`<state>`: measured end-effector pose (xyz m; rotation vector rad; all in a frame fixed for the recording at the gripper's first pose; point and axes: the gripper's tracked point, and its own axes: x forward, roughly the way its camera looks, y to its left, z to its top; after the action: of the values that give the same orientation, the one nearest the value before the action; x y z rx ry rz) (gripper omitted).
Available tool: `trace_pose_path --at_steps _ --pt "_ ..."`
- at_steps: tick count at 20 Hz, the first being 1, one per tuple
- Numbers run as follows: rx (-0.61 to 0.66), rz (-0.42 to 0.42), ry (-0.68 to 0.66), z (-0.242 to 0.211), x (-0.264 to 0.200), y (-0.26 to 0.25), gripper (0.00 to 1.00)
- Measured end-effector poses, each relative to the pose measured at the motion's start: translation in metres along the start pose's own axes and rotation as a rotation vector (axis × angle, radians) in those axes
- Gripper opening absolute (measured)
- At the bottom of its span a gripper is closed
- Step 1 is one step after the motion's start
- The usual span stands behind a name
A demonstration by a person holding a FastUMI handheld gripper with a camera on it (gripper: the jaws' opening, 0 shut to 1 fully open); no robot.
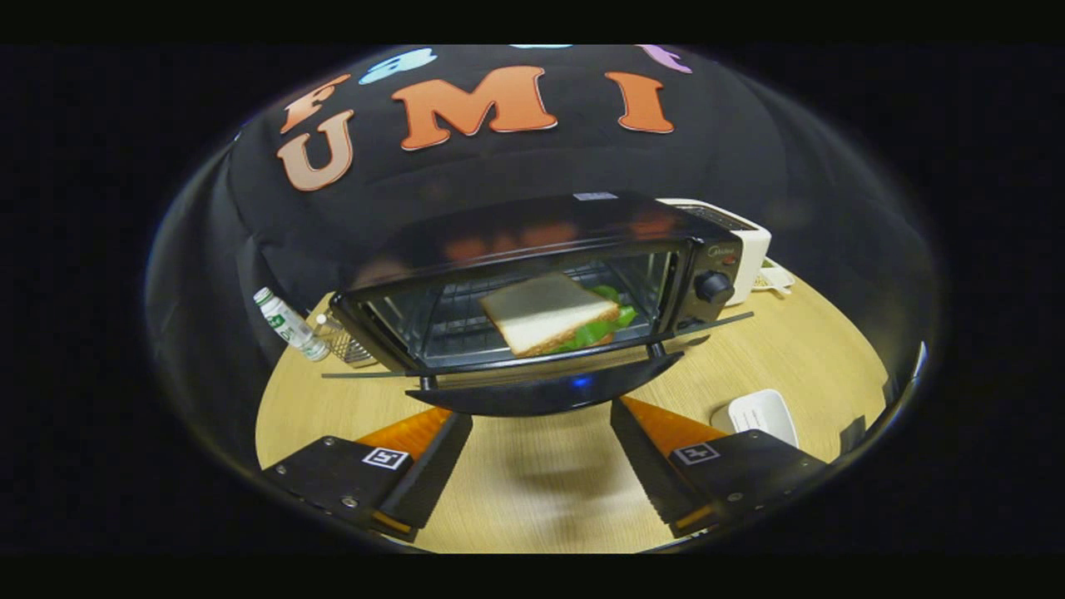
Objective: Open the toaster oven, put the food inside, and close the toaster oven door.
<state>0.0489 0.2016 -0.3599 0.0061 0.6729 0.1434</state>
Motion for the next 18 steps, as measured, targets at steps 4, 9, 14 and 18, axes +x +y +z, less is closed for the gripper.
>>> trace_pose_path --at_steps 4,9,14,18 --pt "0.006 -0.004 -0.031 0.025 0.013 0.0 0.99" --pt "-0.007 -0.009 -0.068 0.045 0.018 -0.001 0.99" --pt "-0.013 -0.009 -0.072 0.043 -0.005 -0.015 0.99" --pt "-0.007 -0.031 -0.15 0.085 -0.035 -0.038 0.99"
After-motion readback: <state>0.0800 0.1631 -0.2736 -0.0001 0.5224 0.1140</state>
